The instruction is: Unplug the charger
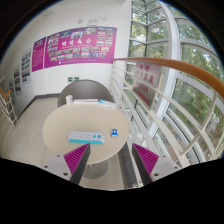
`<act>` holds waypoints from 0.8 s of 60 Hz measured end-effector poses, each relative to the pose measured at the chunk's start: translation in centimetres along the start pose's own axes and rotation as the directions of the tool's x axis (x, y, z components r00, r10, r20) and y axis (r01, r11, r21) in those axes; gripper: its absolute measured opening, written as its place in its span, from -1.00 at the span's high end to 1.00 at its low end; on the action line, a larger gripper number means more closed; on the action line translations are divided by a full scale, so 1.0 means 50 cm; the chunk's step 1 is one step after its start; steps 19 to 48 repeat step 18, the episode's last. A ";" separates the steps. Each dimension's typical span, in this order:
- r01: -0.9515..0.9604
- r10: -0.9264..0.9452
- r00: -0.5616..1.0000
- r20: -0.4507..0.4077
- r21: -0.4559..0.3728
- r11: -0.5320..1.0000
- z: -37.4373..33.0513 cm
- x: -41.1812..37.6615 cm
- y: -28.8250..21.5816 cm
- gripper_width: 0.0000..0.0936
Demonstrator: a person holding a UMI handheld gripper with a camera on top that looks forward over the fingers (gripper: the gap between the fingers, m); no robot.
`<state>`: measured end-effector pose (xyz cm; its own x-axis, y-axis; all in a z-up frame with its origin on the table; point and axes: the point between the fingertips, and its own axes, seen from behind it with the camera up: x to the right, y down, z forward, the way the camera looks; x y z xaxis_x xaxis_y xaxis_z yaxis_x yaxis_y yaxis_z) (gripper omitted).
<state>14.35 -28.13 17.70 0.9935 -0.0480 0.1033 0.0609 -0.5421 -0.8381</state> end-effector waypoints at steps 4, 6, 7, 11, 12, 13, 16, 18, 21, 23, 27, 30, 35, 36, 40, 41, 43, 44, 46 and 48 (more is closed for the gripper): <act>0.011 -0.010 1.000 -0.010 0.014 1.000 -0.048 -0.008 0.011 -0.83; 0.012 -0.012 1.000 -0.015 0.018 1.000 -0.067 -0.013 0.016 -0.83; 0.011 -0.011 1.000 -0.015 0.018 1.000 -0.077 -0.015 0.019 -0.83; 0.013 -0.012 1.000 -0.025 0.021 1.000 -0.111 -0.021 0.029 -0.83; 0.014 -0.013 1.000 -0.028 0.021 1.000 -0.117 -0.022 0.031 -0.83; 0.013 -0.012 1.000 -0.029 0.020 1.000 -0.123 -0.023 0.033 -0.84; 0.009 -0.009 0.999 -0.032 0.017 1.000 -0.136 -0.029 0.041 -0.84; 0.005 -0.004 0.999 -0.036 0.019 1.000 -0.144 -0.030 0.044 -0.83; 0.005 -0.004 0.999 -0.036 0.019 1.000 -0.144 -0.030 0.044 -0.83; 0.005 -0.004 0.999 -0.036 0.019 1.000 -0.144 -0.030 0.044 -0.83; 0.005 -0.004 0.999 -0.036 0.019 1.000 -0.144 -0.030 0.044 -0.83; 0.005 -0.004 0.999 -0.036 0.019 1.000 -0.144 -0.030 0.044 -0.83; 0.005 -0.004 0.999 -0.036 0.019 1.000 -0.144 -0.030 0.044 -0.83; 0.005 -0.004 0.999 -0.036 0.019 1.000 -0.144 -0.030 0.044 -0.83; 0.005 -0.004 0.999 -0.036 0.019 1.000 -0.144 -0.030 0.044 -0.83; 0.005 -0.004 0.999 -0.036 0.019 1.000 -0.144 -0.030 0.044 -0.83; 0.005 -0.004 0.999 -0.036 0.019 1.000 -0.144 -0.030 0.044 -0.83; 0.005 -0.004 0.999 -0.036 0.019 1.000 -0.144 -0.030 0.044 -0.83; 0.005 -0.004 0.999 -0.036 0.019 1.000 -0.144 -0.030 0.044 -0.83; 0.005 -0.004 0.999 -0.036 0.019 1.000 -0.144 -0.030 0.044 -0.83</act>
